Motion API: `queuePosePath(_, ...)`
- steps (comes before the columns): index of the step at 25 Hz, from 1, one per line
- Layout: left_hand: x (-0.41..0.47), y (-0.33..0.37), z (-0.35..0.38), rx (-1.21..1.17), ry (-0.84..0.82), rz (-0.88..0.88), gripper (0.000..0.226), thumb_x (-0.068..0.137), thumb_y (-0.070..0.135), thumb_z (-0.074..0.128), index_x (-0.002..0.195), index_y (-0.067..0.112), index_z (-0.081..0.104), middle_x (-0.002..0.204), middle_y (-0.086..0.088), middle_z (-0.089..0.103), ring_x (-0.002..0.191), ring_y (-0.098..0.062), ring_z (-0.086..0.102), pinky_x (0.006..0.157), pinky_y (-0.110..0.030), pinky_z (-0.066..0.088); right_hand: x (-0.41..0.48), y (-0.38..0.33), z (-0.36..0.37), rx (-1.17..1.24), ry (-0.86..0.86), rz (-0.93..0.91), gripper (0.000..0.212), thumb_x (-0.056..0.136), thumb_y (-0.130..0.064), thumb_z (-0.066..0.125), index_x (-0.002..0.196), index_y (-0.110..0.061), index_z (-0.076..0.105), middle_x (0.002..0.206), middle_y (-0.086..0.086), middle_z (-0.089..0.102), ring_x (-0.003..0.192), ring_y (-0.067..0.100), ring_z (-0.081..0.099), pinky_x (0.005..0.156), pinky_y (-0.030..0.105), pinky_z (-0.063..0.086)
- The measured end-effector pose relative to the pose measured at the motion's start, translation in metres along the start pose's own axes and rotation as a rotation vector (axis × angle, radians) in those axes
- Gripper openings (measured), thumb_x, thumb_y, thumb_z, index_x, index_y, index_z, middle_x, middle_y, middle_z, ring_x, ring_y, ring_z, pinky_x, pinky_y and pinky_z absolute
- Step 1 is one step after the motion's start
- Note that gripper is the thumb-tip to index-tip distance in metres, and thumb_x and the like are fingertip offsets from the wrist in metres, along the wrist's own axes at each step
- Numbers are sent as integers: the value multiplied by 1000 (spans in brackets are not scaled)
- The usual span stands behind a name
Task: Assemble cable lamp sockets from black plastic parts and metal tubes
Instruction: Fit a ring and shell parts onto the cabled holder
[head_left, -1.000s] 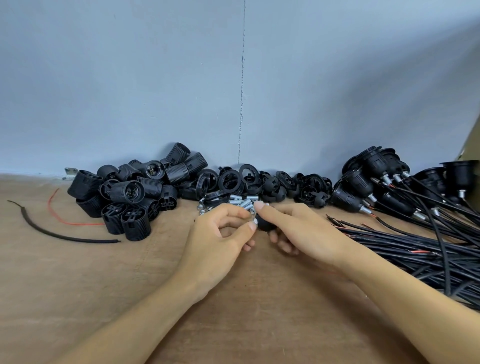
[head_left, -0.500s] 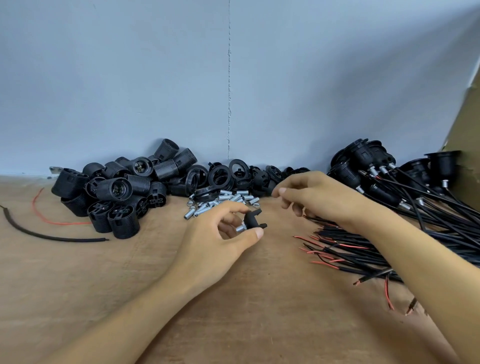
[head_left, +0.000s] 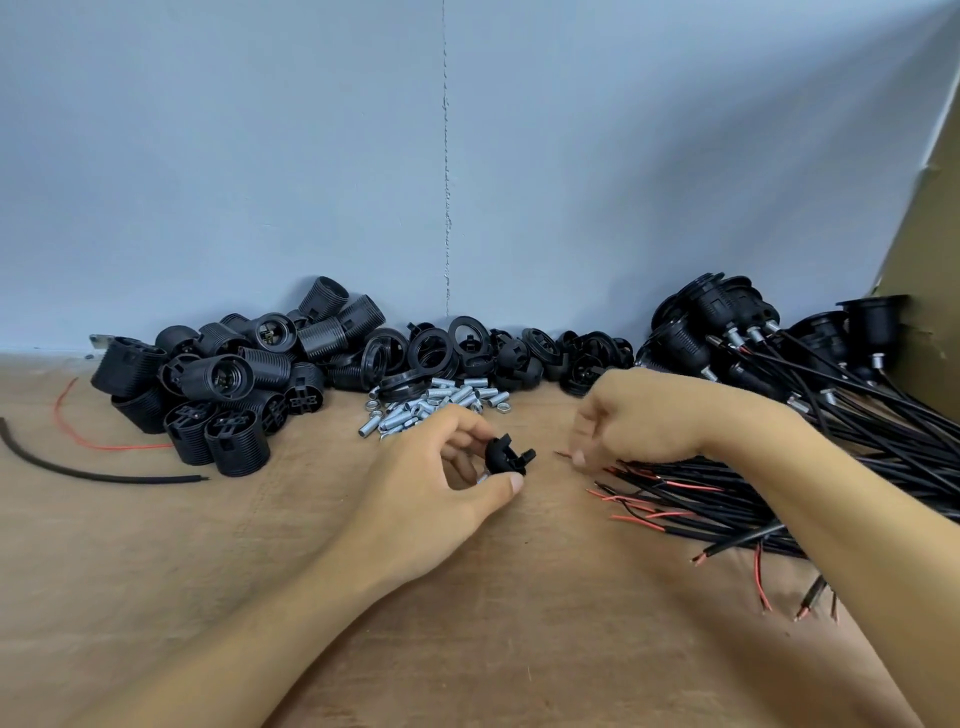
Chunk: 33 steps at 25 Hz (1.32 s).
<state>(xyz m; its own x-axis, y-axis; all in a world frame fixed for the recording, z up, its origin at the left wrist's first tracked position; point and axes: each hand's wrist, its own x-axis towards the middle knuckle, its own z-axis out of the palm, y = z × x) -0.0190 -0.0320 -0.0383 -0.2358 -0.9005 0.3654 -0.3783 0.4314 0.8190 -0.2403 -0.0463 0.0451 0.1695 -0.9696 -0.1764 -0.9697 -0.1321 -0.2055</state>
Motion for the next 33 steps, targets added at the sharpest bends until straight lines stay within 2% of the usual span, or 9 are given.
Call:
queuePosePath(4,1,1,1,-91,-5,-28,40,64,44,80,102,40,67,92,27,69,78,-1,68,72,-19,52,9,-15,17,486,344,-187,9,89,-30,73,82,-25,71,63,-14,62,57,-3,54,59,12,39)
queuePosePath(7,2,-1,-2,-103,4,-35,35,66,38,80,100,41,70,88,24,71,77,-2,67,71,-15,52,10,-28,25,684,231,-254,13,95,-29,67,93,-17,71,76,7,72,66,15,67,68,28,56)
queuePosePath(12,5,-4,0,-51,66,-83,35,77,18,85,103,35,69,95,14,69,80,-6,65,74,-23,50,-5,-9,-6,111,-110,-83,20,78,-41,81,89,-27,71,82,-3,74,77,8,66,78,28,50)
queuePosePath(15,4,-3,-1,-82,82,-81,33,75,24,84,100,36,67,96,13,71,85,-9,67,77,-28,53,-3,-13,5,-76,-217,-45,21,80,-39,80,86,-24,67,79,-8,67,74,9,60,78,29,49)
queuePosePath(17,3,-1,-2,-130,81,-67,31,69,33,79,98,38,68,96,12,74,84,-10,68,76,-27,55,4,-13,12,115,-19,-127,15,84,-33,77,88,-20,70,76,-7,67,67,7,59,70,26,48)
queuePosePath(20,0,3,-3,-195,-16,-51,36,68,35,80,100,46,69,99,19,74,78,-7,69,73,-23,56,13,-17,24,788,385,-208,12,89,-25,75,87,-15,68,65,-4,61,52,9,52,56,21,44)
queuePosePath(23,-1,2,-1,-217,-57,-44,35,68,31,81,100,35,70,97,16,74,78,-9,68,74,-29,57,20,-26,42,1292,505,-255,13,93,-15,69,91,-6,61,61,3,61,54,17,56,60,29,51)
queuePosePath(29,1,6,-7,-360,-41,-50,25,72,22,79,94,30,71,92,-1,75,74,-19,70,67,-28,56,24,-19,41,1461,660,-205,15,95,-13,67,95,-2,57,61,2,62,57,16,62,62,28,56)
queuePosePath(33,4,11,-6,-638,20,-173,22,92,8,72,110,7,61,106,-20,67,84,-40,76,70,-39,63,25,-18,41,1460,790,-139,14,96,-15,67,94,-5,58,63,1,64,59,16,66,62,27,57)
